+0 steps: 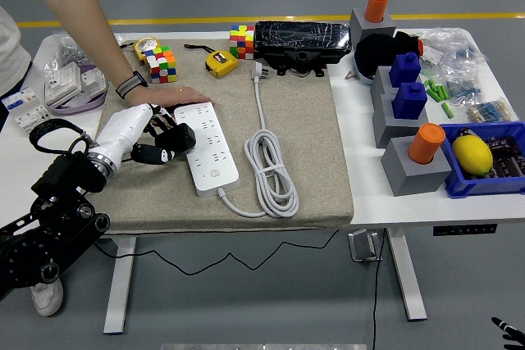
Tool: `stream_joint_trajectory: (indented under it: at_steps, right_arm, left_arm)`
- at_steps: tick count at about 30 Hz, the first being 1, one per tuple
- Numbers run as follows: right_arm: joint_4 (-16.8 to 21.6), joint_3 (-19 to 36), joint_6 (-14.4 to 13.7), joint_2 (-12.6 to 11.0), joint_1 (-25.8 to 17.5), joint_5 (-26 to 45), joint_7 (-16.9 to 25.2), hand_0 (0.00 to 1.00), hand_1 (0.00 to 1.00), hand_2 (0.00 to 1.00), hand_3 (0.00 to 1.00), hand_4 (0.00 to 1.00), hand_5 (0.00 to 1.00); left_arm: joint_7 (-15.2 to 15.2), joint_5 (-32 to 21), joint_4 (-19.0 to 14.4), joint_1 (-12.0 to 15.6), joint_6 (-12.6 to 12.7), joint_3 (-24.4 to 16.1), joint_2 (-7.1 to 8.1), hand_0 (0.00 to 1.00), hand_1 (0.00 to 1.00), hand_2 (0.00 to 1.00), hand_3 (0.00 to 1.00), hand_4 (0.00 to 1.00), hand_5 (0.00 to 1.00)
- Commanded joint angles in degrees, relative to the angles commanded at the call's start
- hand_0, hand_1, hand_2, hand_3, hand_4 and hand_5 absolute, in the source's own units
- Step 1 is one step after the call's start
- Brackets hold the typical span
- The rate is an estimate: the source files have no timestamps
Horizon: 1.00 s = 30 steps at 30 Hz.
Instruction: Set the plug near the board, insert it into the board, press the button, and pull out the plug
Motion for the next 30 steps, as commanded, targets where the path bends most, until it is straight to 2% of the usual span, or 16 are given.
stream_joint_trajectory:
  at_steps: [1,2,7,8,13,14,21,23,25,26,30]
  right_arm:
    - [0.0,0.0,0.0,0.0,0.0,0.0,0.0,0.65,0.647,0.63,0.553,0.99,0.546]
    - [0.0,0.0,0.0,0.0,0.0,0.0,0.0,0.649,0.647,0.629,0.553,0.99,0.546]
    - [0.0,0.0,0.0,0.1,-0.1,0.0,0.0,0.649,0.647,0.629,0.553,0.99,0.546]
    - [0.0,0.0,0.0,0.1,0.0,0.0,0.0,0.649,0.647,0.629,0.553,0.99,0.545]
    - [0.1,0.1,0.1,0.1,0.0,-0.1,0.0,0.649,0.647,0.629,0.553,0.99,0.545]
    - [0.1,0.1,0.0,0.1,0.1,-0.1,0.0,0.649,0.647,0.629,0.553,0.99,0.544]
    - [0.1,0.1,0.1,0.1,0.0,-0.1,0.0,0.649,0.647,0.629,0.553,0.99,0.544]
    - [0.1,0.1,0.1,0.1,0.0,-0.1,0.0,0.649,0.647,0.629,0.553,0.99,0.544]
    - [0.1,0.1,0.1,0.2,0.0,-0.2,0.0,0.649,0.647,0.629,0.553,0.99,0.544]
    - [0.1,0.1,0.1,0.2,-0.1,-0.2,0.0,0.649,0.647,0.629,0.552,0.989,0.543]
    - [0.1,0.2,0.0,0.1,-0.1,-0.3,0.0,0.649,0.647,0.629,0.552,0.989,0.543]
  left_arm:
    - [0.0,-0.1,-0.1,0.1,-0.2,-0.1,-0.01,0.499,0.427,0.442,0.503,0.678,0.002]
    - [0.0,-0.3,-0.1,0.2,-0.4,-0.2,-0.03,0.646,0.558,0.539,0.555,0.904,0.062]
    - [-0.4,-1.0,-0.5,0.5,-0.4,-0.4,-0.05,0.646,0.558,0.539,0.555,0.904,0.062]
    - [-0.4,-1.1,-0.5,0.4,-0.3,-0.5,-0.03,0.678,0.684,0.671,0.719,0.998,0.162]
    - [-0.7,-1.6,-0.4,0.4,0.1,-0.4,0.14,0.678,0.684,0.671,0.719,0.998,0.162]
    - [-0.7,-1.6,-0.3,0.4,0.1,-0.4,0.14,0.68,0.692,0.674,0.726,0.998,0.209]
    - [-1.3,-1.8,-0.7,0.8,1.2,-0.7,0.07,0.682,0.696,0.675,0.727,0.998,0.227]
    - [-1.7,-1.8,-1.5,1.2,2.1,-1.0,0.18,0.682,0.696,0.675,0.727,0.998,0.227]
    - [-2.8,-1.6,-3.3,2.0,4.2,-1.2,0.52,0.682,0.696,0.675,0.727,0.998,0.227]
    - [-3.1,-1.4,-4.1,2.4,5.0,-1.3,0.69,0.686,0.692,0.676,0.707,0.998,0.397]
    - [-4.1,-0.5,-8.0,4.6,8.3,-0.5,1.71,0.686,0.692,0.676,0.707,0.998,0.397]
